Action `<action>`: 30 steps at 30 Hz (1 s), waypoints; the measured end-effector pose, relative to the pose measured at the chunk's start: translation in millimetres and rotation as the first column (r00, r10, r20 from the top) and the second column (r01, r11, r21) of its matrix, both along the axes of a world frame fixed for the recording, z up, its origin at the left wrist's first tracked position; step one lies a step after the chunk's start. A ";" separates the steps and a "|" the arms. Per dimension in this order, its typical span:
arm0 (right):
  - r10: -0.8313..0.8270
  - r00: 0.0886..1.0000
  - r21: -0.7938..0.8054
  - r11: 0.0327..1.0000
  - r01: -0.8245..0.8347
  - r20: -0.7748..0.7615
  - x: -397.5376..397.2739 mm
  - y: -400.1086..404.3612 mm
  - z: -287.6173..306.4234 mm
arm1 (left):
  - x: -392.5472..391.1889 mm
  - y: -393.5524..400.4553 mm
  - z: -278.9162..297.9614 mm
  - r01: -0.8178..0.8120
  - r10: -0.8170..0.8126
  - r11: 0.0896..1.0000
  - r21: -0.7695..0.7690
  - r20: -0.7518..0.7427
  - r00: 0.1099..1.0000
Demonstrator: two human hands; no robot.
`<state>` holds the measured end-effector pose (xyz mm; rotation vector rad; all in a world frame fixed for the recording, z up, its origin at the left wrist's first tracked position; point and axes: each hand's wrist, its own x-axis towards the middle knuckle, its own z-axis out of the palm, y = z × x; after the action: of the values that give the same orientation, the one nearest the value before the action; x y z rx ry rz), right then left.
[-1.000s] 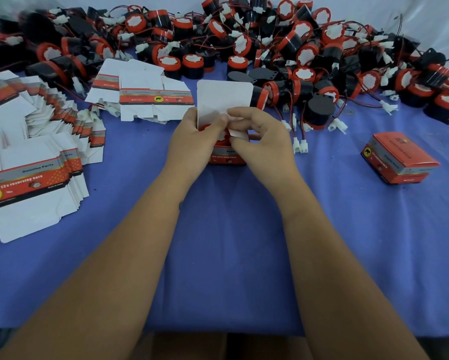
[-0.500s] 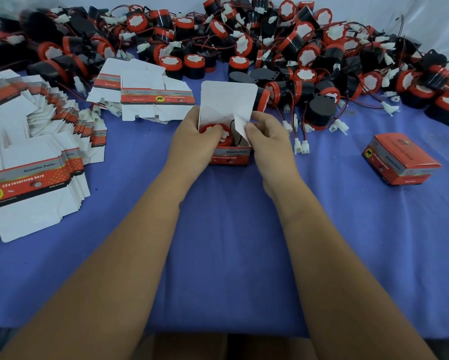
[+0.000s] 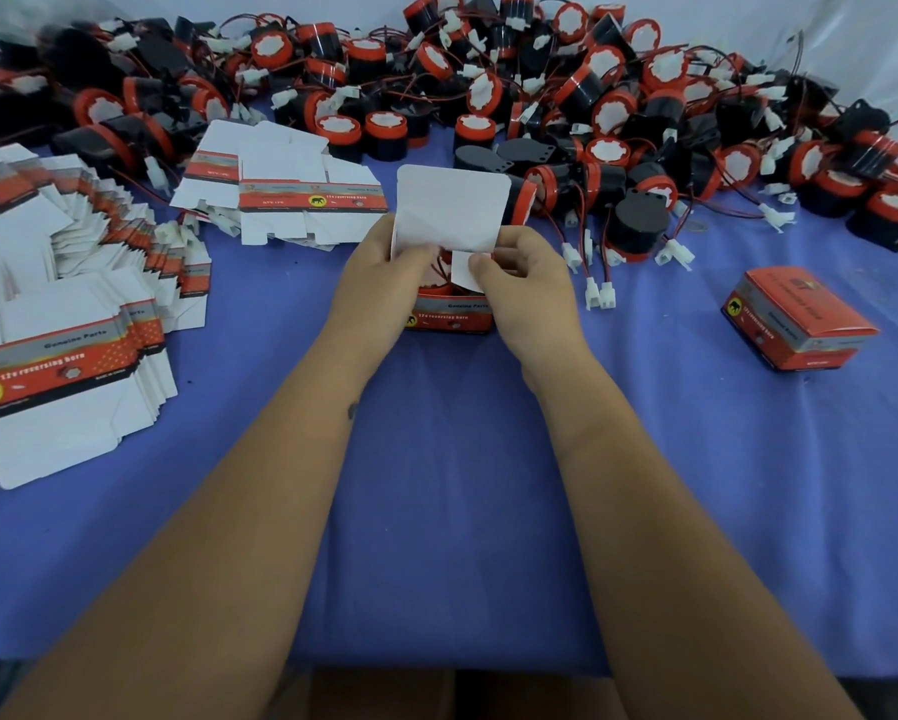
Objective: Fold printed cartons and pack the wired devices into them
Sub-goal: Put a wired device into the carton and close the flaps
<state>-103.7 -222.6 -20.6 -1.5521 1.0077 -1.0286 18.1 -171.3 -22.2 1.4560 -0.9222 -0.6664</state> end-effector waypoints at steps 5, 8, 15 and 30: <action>-0.042 0.999 0.011 0.999 0.042 0.018 1.0 -2.1 -2.7 | 14.0 7.5 7.1 0.172 -0.193 0.980 -0.102 -0.265 0.945; -0.048 0.998 0.010 0.999 0.048 0.028 1.4 -2.1 -3.8 | 19.2 5.1 8.7 0.137 -0.136 0.991 -0.009 -0.200 0.970; -0.041 0.998 -0.006 0.999 0.042 0.042 0.2 0.8 -2.4 | 15.9 6.4 1.9 0.157 -0.158 0.986 -0.054 -0.004 0.987; 0.005 0.998 -0.061 0.998 -0.001 0.066 -9.7 -3.3 0.6 | 16.9 4.8 -1.8 -0.048 0.073 0.990 -0.130 0.191 0.979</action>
<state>-113.4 -225.9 -20.0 -1.5587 0.9360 -1.1103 35.0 -166.5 -24.0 1.4490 -1.0481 -0.4177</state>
